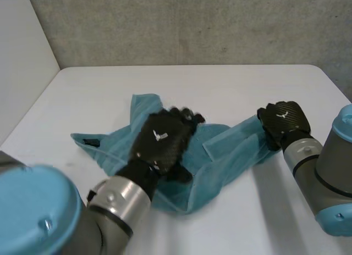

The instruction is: Fold the laundry

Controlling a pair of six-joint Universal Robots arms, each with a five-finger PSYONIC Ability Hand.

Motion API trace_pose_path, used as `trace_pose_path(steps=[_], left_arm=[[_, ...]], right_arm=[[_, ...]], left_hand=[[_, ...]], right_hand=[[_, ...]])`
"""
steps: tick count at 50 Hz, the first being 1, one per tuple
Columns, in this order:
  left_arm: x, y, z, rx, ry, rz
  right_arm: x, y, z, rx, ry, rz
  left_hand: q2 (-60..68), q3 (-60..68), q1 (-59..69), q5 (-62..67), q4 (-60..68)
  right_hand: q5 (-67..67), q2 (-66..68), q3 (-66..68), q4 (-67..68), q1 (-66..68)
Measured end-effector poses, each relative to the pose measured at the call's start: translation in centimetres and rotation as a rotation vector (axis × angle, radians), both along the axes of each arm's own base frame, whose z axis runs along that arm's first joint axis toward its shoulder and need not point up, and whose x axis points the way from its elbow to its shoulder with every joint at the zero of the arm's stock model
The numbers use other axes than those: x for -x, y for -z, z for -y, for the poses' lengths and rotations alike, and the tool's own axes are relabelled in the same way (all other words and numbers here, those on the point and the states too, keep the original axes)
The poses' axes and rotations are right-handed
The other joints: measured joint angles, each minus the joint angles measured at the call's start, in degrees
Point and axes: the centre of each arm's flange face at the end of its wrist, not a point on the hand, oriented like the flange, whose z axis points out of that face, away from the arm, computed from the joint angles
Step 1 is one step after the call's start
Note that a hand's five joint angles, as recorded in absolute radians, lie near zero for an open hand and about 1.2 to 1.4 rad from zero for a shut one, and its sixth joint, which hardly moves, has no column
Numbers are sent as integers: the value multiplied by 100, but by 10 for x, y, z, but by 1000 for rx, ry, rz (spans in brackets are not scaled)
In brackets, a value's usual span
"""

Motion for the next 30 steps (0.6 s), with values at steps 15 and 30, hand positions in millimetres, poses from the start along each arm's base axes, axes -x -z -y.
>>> trace_pose_path(steps=[15, 30], left_arm=[[-78, -3, 120, -90, -282, 85], [-138, 35, 132, -292, -303, 347]], right_arm=[[9, 26, 20, -19, 28, -2], [7, 43, 22, -62, 27, -19]], left_hand=[[-976, -993, -855, -973, -939], [-976, -993, -855, -974, -939]], right_hand=[[39, 0, 1, 1, 0], [68, 0, 2, 0, 0]])
